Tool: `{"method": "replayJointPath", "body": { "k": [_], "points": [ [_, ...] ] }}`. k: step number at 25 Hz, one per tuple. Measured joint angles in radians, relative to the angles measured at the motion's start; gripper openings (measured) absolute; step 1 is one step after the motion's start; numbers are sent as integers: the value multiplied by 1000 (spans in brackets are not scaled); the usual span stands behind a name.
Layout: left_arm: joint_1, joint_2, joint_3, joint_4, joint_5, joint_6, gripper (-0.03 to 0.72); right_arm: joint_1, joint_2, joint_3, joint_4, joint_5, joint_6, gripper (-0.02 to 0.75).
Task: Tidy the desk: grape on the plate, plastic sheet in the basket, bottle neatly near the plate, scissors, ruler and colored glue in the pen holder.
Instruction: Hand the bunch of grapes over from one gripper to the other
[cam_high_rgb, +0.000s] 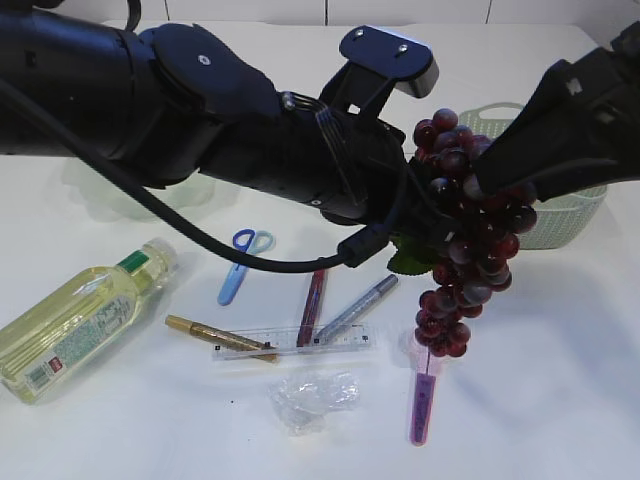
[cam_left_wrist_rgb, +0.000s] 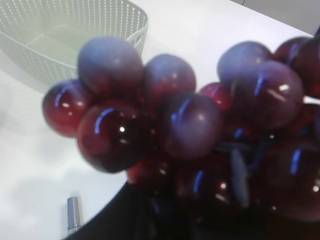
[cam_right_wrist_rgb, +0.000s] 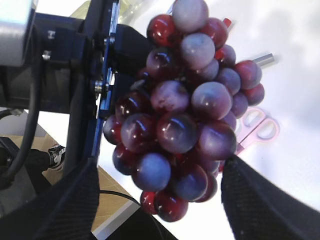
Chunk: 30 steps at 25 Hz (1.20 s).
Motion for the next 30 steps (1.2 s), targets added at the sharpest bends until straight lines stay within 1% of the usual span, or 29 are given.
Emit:
{"method": "replayJointPath", "body": {
  "k": [8,14,22,27,30],
  "points": [
    [35,-5,0,-6,26,0,90,0,0,0,0,-2,0,587],
    [53,-62,0,-10,37,0,90,0,0,0,0,-6,2,587],
    [120,-92,0,-10,74,0,90,0,0,0,7,-6,2,587],
    [146,-95,2,-4,87,0,90,0,0,0,13,-6,2,587],
    [173,-101,2,-1,92,0,90,0,0,0,15,-6,2,587]
  ]
}}
